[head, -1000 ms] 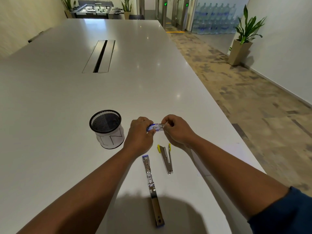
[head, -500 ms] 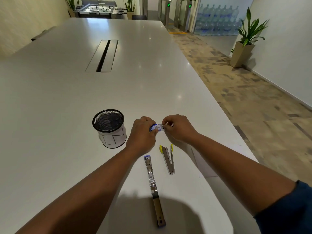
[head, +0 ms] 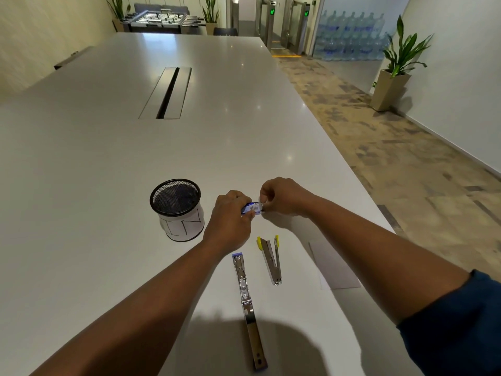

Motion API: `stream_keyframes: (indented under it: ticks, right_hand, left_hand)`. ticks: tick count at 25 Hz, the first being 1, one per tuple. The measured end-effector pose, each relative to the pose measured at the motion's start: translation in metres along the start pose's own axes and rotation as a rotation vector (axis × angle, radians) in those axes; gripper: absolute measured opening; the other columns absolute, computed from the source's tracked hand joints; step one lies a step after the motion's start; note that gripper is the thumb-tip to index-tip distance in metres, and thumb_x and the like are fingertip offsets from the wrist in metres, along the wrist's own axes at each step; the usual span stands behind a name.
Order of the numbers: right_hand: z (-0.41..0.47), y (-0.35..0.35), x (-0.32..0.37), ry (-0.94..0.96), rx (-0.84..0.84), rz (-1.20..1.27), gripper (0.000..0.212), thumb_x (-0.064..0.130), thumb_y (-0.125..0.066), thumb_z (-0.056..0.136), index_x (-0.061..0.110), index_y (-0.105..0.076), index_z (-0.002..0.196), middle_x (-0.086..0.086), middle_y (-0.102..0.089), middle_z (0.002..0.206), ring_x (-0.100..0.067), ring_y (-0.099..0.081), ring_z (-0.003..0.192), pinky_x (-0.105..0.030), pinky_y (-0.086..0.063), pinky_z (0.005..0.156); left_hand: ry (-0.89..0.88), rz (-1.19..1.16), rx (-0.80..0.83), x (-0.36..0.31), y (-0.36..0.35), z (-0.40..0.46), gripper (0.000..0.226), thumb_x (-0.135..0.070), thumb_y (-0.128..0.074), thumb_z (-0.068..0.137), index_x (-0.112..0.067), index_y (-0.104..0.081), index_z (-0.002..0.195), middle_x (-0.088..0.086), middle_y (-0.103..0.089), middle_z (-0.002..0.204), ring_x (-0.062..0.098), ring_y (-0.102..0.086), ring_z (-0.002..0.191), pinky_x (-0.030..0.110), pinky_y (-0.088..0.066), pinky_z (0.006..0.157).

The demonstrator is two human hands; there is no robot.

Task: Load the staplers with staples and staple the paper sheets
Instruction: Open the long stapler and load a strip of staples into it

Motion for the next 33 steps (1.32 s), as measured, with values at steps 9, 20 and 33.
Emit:
stream_keyframes:
  ticks: [9, 20, 33]
  right_hand:
    - [-0.015, 0.002, -0.03, -0.046, -0.098, 0.525, 0.004, 0.011, -0.074, 0.083, 0.007, -0.073, 0.084, -0.009, -0.072, 0.082, -0.008, -0.055, 0.06, -0.025, -0.042, 0.056]
    - [-0.039, -0.02, -0.01, 0.092, -0.037, 0.221, 0.011, 0.007, -0.078, 0.075, 0.014, -0.078, 0.084, 0.002, -0.077, 0.084, -0.003, -0.062, 0.068, -0.026, -0.05, 0.068]
    - [-0.027, -0.014, -0.047, -0.231, -0.308, 0.482, 0.011, 0.02, -0.073, 0.084, 0.017, -0.076, 0.073, 0.002, -0.075, 0.075, -0.02, -0.071, 0.079, -0.041, -0.059, 0.075]
  left_hand:
    - [-0.007, -0.001, 0.019, -0.001, -0.001, -0.001, 0.022, -0.024, -0.065, 0.094, -0.016, -0.069, 0.114, 0.0, -0.06, 0.11, 0.018, -0.046, 0.1, 0.031, -0.043, 0.081]
    - [0.006, -0.009, 0.023, 0.0, -0.001, -0.002, 0.023, -0.024, -0.066, 0.093, -0.016, -0.069, 0.115, -0.002, -0.06, 0.113, 0.017, -0.045, 0.102, 0.029, -0.039, 0.08]
    - [-0.003, -0.019, 0.01, 0.0, -0.002, 0.0, 0.019, -0.024, -0.065, 0.093, -0.019, -0.069, 0.111, -0.005, -0.059, 0.107, 0.015, -0.045, 0.098, 0.029, -0.041, 0.079]
Point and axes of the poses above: each hand's wrist, its own z-axis towards the middle knuckle, its own y-axis out of the back of the hand, x = y × z, the point moved 10 cm from there along z, towards the middle knuckle
